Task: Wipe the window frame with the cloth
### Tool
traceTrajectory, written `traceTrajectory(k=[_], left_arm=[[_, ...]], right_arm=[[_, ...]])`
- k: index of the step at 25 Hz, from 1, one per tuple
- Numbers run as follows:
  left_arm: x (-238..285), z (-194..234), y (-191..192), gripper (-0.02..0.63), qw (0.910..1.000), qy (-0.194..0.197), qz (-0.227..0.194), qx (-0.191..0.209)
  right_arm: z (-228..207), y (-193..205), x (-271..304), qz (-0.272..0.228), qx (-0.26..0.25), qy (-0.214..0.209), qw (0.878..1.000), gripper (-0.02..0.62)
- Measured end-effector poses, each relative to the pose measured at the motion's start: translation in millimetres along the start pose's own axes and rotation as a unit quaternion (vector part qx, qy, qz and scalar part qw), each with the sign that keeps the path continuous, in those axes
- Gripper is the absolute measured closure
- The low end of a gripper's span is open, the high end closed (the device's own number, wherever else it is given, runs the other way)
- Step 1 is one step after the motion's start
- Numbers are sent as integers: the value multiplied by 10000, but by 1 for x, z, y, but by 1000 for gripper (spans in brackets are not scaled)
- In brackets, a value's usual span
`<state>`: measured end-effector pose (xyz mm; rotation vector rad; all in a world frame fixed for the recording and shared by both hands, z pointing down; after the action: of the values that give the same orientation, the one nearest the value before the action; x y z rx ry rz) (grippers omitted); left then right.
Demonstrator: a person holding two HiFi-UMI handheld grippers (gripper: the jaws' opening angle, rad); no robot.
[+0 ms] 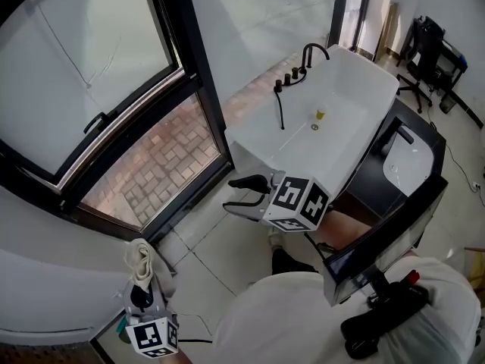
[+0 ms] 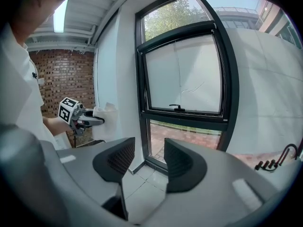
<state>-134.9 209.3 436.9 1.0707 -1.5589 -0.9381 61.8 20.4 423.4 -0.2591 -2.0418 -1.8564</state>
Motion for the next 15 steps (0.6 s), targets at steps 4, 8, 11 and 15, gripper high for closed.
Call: traceTrajectory(k=[4,8,11,15], left_arm=[[-3,-6,1,514,10000,39,30,12],[-7,-13,0,514,10000,70,19,42],[-8,-14,-1,514,10000,87,-17,44],[-9,-19,3,514,9999,147,-9,45]], right_arm=[[0,3,-8,43,-10,69,10000,399],[2,8,-17,52,-13,130,9999,399],[6,10,-18,82,-29,136,9999,399],[9,13,-21,74,-29,170,9998,399]])
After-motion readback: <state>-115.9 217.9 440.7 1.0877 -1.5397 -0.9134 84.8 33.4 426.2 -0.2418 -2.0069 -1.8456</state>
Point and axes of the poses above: the fingertips, and each gripper's own axes: x forward along the fingers, z to its left, y out of its underside, the point moved 2 cm from there along -x, backward along the fingers, and after that the axes turned 1 degree about z, right-handed, at the moved point
